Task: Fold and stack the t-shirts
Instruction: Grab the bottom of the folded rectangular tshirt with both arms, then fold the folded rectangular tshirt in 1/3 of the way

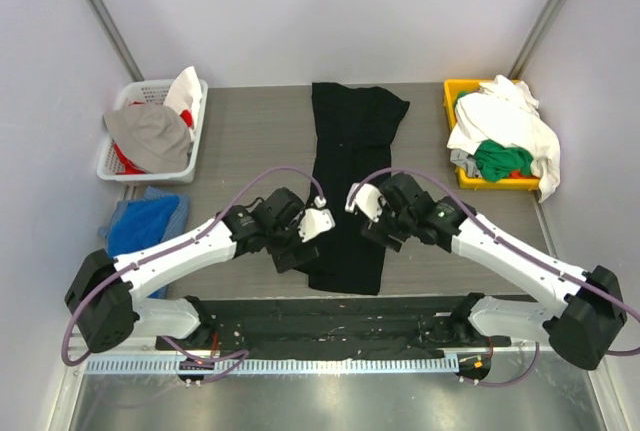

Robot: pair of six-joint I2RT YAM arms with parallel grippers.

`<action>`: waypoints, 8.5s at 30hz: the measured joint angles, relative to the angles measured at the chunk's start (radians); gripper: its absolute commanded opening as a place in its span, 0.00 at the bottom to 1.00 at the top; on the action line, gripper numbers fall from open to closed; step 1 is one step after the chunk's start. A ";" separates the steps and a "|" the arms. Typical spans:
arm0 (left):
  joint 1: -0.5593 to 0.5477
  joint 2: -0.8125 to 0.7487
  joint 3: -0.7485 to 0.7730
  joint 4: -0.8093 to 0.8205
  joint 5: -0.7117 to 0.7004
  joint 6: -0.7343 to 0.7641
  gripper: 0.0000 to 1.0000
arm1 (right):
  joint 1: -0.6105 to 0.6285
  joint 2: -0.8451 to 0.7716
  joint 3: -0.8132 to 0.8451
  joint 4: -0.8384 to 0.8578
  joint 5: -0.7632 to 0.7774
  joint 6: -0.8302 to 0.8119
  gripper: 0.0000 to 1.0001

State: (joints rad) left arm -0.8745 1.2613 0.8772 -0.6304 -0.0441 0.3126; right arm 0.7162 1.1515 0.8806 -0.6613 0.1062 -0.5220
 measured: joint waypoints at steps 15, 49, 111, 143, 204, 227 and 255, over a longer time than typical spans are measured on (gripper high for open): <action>0.000 0.101 -0.069 0.055 0.176 0.000 1.00 | 0.179 0.068 -0.059 -0.027 -0.138 0.074 0.72; 0.064 0.194 -0.094 0.089 0.179 0.005 1.00 | 0.419 0.110 -0.200 0.023 -0.157 0.028 0.60; 0.065 0.289 -0.010 0.053 0.246 0.035 0.00 | 0.419 0.135 -0.189 0.047 -0.129 0.005 0.01; 0.163 0.322 0.325 -0.007 0.186 0.106 0.00 | 0.138 0.080 0.060 -0.027 0.066 -0.155 0.01; 0.361 1.046 1.167 0.035 0.114 0.100 0.53 | -0.275 0.785 0.616 0.153 0.002 -0.340 0.43; 0.336 0.703 0.851 0.091 0.104 0.033 0.69 | -0.267 0.541 0.477 0.194 0.003 -0.193 0.45; 0.325 1.018 1.012 0.171 0.114 0.039 0.69 | -0.257 0.570 0.383 0.219 -0.019 -0.156 0.44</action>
State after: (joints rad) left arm -0.5495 2.2791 1.8889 -0.4591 0.0700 0.3515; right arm 0.4591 1.7214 1.2636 -0.4423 0.0868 -0.6781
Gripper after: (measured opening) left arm 0.687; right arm 0.441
